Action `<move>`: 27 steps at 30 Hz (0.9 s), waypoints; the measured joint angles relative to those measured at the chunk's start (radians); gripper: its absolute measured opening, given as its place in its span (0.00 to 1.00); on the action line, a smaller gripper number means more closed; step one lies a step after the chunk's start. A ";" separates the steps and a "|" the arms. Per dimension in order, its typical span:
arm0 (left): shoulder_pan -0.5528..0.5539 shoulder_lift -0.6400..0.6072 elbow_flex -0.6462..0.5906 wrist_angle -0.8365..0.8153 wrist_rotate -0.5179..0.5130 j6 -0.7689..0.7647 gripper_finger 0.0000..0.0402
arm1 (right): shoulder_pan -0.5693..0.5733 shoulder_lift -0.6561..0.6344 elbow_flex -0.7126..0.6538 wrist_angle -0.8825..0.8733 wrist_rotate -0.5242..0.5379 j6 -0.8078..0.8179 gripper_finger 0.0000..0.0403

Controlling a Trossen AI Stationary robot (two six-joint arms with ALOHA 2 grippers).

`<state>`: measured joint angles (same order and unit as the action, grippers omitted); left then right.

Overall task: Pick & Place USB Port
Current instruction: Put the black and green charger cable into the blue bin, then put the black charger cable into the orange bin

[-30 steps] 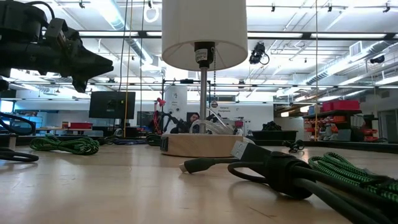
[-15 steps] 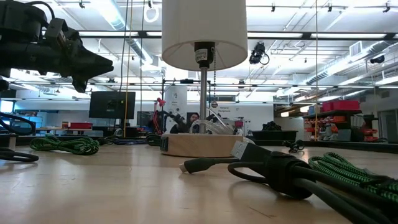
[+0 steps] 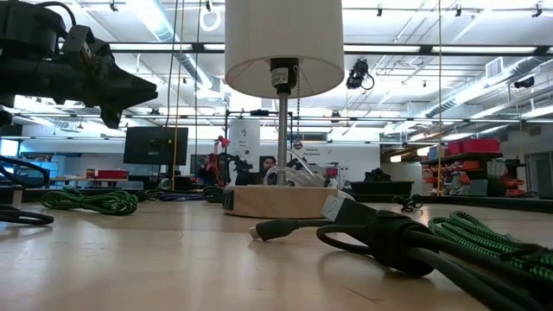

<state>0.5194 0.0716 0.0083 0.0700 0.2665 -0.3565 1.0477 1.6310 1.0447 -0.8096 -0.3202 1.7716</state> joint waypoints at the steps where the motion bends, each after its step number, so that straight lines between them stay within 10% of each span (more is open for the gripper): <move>1: 0.000 0.000 0.000 0.000 0.000 0.000 0.21 | 0.000 0.000 0.000 -0.003 0.001 0.000 0.10; 15: 0.000 0.000 0.000 0.000 0.000 0.000 0.21 | -0.046 0.000 0.000 -0.035 -0.002 -0.052 0.47; 27: 0.000 0.000 0.000 0.000 0.000 0.000 0.21 | -0.164 0.000 0.000 0.109 -0.044 -0.210 0.47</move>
<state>0.5194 0.0718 0.0086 0.0700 0.2665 -0.3561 0.8835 1.6306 1.0443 -0.7005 -0.3639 1.5611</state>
